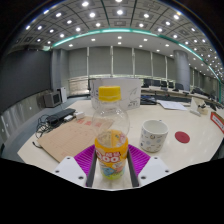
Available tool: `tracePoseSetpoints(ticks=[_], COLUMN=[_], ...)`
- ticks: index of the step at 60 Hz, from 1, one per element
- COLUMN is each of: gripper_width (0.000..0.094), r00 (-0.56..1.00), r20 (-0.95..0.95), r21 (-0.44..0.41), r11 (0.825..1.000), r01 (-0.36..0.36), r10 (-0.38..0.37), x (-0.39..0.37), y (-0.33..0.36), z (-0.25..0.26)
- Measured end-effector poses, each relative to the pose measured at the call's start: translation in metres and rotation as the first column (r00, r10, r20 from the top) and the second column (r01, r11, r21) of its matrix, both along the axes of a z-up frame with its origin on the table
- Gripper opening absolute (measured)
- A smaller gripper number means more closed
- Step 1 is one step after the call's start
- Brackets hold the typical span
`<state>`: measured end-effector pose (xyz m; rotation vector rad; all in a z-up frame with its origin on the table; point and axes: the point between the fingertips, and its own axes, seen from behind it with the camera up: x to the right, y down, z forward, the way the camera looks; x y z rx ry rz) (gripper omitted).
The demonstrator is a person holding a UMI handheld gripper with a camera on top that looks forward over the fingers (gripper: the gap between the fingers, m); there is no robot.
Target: Pour water
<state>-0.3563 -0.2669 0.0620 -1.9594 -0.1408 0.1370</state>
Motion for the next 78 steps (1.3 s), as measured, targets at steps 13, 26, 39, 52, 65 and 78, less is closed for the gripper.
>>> tracePoseSetpoints(ticks=[13,26,39,52,65,78], gripper_width=[0.0401,0.0397,0.0395,0.0395,0.0395,0.0397], r00=[1.0,0.885,0.277,-0.247,-0.489,-0.231], r20=[-0.03,-0.464,-0.959,-0.955,-0.835,-0.939], r21=[0.026,0.013,-0.071,-0.156,-0.23,-0.235], r11=[1.0,0.999,0.997,0.987,0.967,0.965], r01=[-0.001,-0.034,-0.036,-0.046,-0.106,-0.116], r10=[0.002,0.036,-0.058,-0.162,-0.252,-0.256], x=[-0.004,-0.038,-0.038,-0.01,0.002,-0.011], y=[-0.003,0.011,0.048,0.093,0.103,0.102], z=[0.015,0.088,0.161,0.15,0.121,0.121])
